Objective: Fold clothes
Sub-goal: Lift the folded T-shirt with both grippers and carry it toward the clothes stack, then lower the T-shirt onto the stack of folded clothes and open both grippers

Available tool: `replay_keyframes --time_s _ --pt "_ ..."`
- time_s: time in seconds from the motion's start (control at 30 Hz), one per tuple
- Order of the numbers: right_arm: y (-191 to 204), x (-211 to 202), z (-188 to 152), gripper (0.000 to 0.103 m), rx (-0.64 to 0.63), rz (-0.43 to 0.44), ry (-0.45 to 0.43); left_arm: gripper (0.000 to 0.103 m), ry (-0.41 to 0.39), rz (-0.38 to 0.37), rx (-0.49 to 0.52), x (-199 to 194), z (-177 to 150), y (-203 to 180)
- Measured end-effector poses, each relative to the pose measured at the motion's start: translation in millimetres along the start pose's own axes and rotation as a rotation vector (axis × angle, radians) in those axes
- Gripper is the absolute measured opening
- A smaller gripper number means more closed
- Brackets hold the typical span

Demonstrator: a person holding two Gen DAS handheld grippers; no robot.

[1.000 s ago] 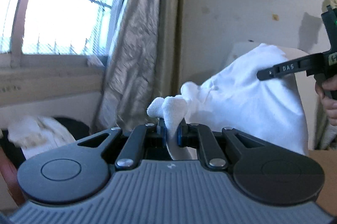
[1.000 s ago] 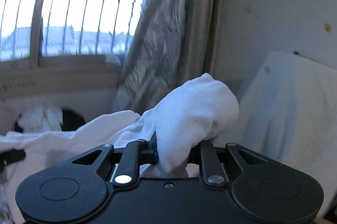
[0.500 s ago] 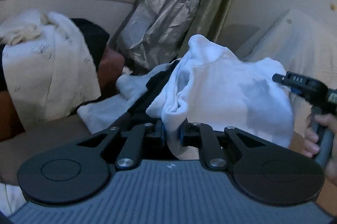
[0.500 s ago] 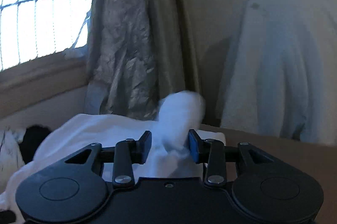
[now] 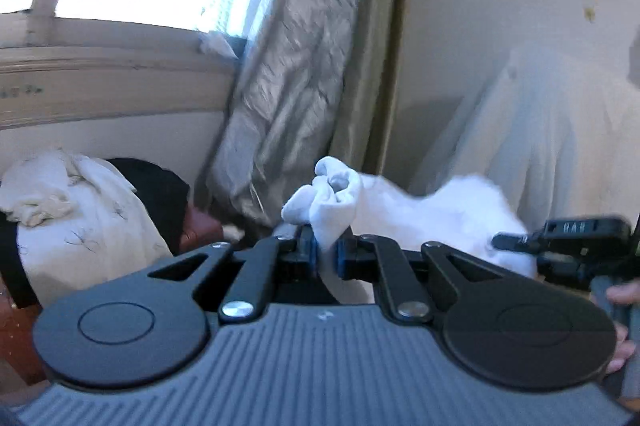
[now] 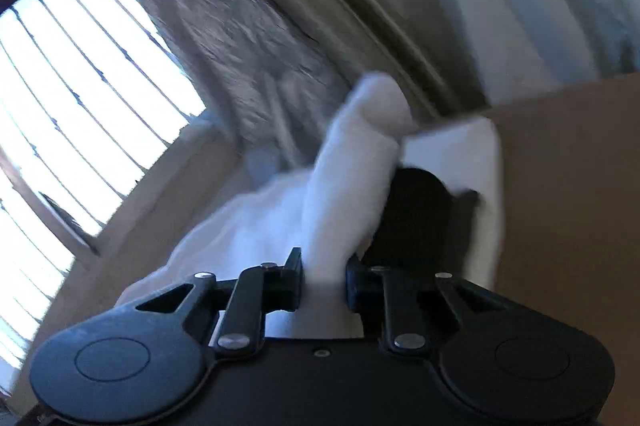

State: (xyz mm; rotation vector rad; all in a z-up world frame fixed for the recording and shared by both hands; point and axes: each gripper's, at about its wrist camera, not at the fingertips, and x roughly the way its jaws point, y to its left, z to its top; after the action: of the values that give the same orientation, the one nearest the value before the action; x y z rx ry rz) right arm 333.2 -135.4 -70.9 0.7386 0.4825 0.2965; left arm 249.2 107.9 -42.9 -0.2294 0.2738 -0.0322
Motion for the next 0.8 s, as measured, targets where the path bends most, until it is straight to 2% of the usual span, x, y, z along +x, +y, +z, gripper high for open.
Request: replay_keyframes --time_s 0.03,0.07,0.1,0.13,0.17,0.2,0.23,0.27,0.33,0.37,0.4,0.43,0.5,0.53,0.6,0.63,0.7,0.73,0.8 --pt "-2.0 3.2 1.5 0.023 0.008 0.030 0.016 0.009 0.005 0.018 -0.028 -0.9 0.5 6.0" --pt "-5.6 8.9 0.0 0.024 0.013 0.026 0.057 0.010 0.079 0.047 -0.038 11.5 -6.0 11.8" --pt "-10.5 21.7 -3.4 0.028 0.019 -0.017 0.126 0.011 0.161 0.073 -0.045 25.1 -12.9 17.2" --pt "-14.6 31.3 -9.9 0.031 0.018 -0.084 0.167 0.012 0.289 0.079 -0.033 45.2 -23.7 21.0" --pt "-16.7 30.4 -15.6 0.032 0.024 -0.101 0.152 0.018 0.372 0.070 -0.056 58.0 -35.4 30.2" --pt "-18.3 28.9 -20.5 0.034 0.028 -0.112 0.136 0.021 0.357 0.057 -0.099 55.7 -40.2 39.2" --pt "-17.8 25.0 -22.2 0.035 0.023 -0.098 0.118 0.031 0.342 0.050 -0.138 52.5 -44.0 47.5" --pt "-15.4 20.8 -23.8 0.036 0.008 -0.096 0.095 0.042 0.320 0.078 -0.147 43.9 -40.9 50.7" --pt "4.2 9.2 -26.5 0.045 -0.103 -0.191 0.016 0.044 0.246 0.138 -0.152 23.3 -31.0 51.0" --pt "14.0 3.4 -27.9 0.054 -0.159 -0.238 -0.024 0.042 0.185 0.134 -0.156 12.2 -24.7 48.5" --pt "24.5 -2.7 -29.3 0.054 -0.223 -0.279 -0.065 0.041 0.119 0.121 -0.145 1.0 -19.3 43.0" --pt "37.3 -9.6 -30.2 0.054 -0.319 -0.287 -0.112 0.039 0.058 0.106 -0.126 -9.1 -13.9 36.7" --pt "59.8 -14.1 -29.5 0.053 -0.462 -0.232 -0.157 0.040 0.022 0.043 -0.002 -15.8 -2.8 14.3" --pt "68.5 -10.9 -27.5 0.053 -0.510 -0.206 -0.155 0.039 0.040 -0.015 0.028 -11.2 1.1 5.1" --pt "86.8 1.8 -33.7 0.052 -0.641 -0.172 -0.126 0.039 0.130 -0.129 0.037 7.5 4.3 -9.5" --pt "94.3 9.4 -36.6 0.052 -0.703 -0.160 -0.107 0.039 0.179 -0.155 0.033 20.1 3.1 -14.5" --pt "94.6 33.3 -39.6 0.046 -0.787 -0.186 -0.037 0.039 0.286 -0.150 0.029 48.6 -6.0 -22.0" --pt "87.5 41.2 -36.3 0.046 -0.779 -0.225 -0.008 0.043 0.338 -0.142 0.025 62.1 -11.2 -24.3" --pt "70.0 54.6 -27.2 0.043 -0.726 -0.279 0.036 0.043 0.411 -0.144 0.017 82.1 -23.0 -25.4"
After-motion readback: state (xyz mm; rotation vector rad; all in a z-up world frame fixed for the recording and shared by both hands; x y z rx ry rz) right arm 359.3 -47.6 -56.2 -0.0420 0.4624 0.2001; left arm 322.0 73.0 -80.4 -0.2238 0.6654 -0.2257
